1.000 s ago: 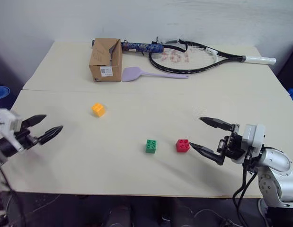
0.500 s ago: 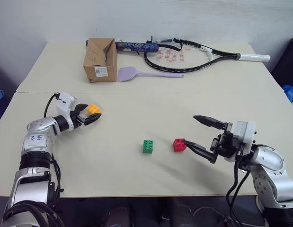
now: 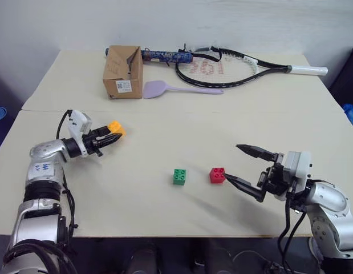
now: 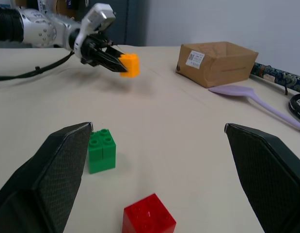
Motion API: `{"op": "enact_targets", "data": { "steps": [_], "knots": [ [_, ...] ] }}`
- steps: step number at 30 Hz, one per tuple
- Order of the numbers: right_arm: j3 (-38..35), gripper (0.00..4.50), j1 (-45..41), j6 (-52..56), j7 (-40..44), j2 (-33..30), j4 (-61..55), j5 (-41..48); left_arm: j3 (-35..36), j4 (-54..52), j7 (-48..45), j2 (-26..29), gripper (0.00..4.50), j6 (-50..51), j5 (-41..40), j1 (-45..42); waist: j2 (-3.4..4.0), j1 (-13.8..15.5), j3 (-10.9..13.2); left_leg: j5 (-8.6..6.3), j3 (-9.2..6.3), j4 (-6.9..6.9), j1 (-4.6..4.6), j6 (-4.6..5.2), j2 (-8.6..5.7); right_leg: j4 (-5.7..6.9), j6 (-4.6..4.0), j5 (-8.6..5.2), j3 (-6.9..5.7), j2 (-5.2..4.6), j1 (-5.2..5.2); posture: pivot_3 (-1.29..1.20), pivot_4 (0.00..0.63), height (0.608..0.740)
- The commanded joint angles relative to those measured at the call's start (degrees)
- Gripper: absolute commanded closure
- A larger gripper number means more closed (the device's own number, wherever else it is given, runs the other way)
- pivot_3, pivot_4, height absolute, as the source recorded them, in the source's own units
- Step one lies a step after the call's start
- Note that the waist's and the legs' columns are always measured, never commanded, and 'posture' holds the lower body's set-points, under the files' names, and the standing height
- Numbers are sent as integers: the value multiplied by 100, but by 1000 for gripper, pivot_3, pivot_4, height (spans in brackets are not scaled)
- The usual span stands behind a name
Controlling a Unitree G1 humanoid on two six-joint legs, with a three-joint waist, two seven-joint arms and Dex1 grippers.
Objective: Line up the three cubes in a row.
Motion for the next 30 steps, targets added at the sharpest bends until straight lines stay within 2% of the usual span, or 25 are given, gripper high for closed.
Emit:
{"op": "enact_targets", "data": {
  "steps": [1, 3, 8, 15, 22, 23, 25, 30],
  "knots": [
    [-245, 0, 78, 34, 195, -155, -103, 235, -631, -640, -1331, 426, 3015, -781, -50, 224, 1, 8, -1, 0, 1, 1, 0, 0, 2, 0, -2, -1, 0, 2, 0, 0, 150, 740],
    [-218, 0, 160, 174, 330, -254, -136, 304, -1040, -895, -1380, 524, 3015, -873, -242, 287, 3, 25, -2, 1, -1, 4, 5, 0, 0, 4, -2, -1, 16, -7, 4, 0, 150, 740],
    [-204, 0, 309, 229, 384, -269, -221, 268, -1591, -1172, -1383, 274, 3015, -759, -382, 314, 3, 116, -2, 2, -9, 8, -1, 8, -5, 2, -1, -1, 18, -26, 7, 0, 150, 740],
    [-252, 0, 441, 214, 415, -278, -260, 234, -1755, -217, -1255, -57, 3015, -1118, 95, -64, 3, 134, -1, 3, -6, 8, -1, 9, -4, 3, -1, 0, 12, -4, 5, 0, 150, 740],
    [-242, 0, 382, 117, 475, -249, -121, 171, -1884, -127, -1110, -21, 3015, -785, 355, -193, 3, 147, -1, 3, -8, 8, -1, 9, -4, 3, -1, 0, 11, -7, 6, 0, 150, 740],
    [-237, 0, 367, 110, 491, -248, -104, 167, -1866, -106, -1015, -23, 2294, -741, 386, -203, 3, 147, -1, 3, -8, 8, -1, 9, -5, 3, -1, 0, 11, -6, 6, 0, 150, 740],
    [-245, 0, 340, 83, 586, -286, -46, 158, -1772, -147, -893, -12, 1846, -670, 389, -170, 3, 148, -1, 4, -8, 9, -1, 9, -5, 5, -1, 0, 11, -6, 6, 0, 150, 740],
    [-343, 0, 417, -52, 1141, -645, 114, 97, -1437, -385, -924, 161, 284, -775, 201, 72, 2, 143, -1, 3, -9, 8, -2, 10, -3, 2, -1, 0, 11, -8, 5, 0, 150, 740]
  ]
}}
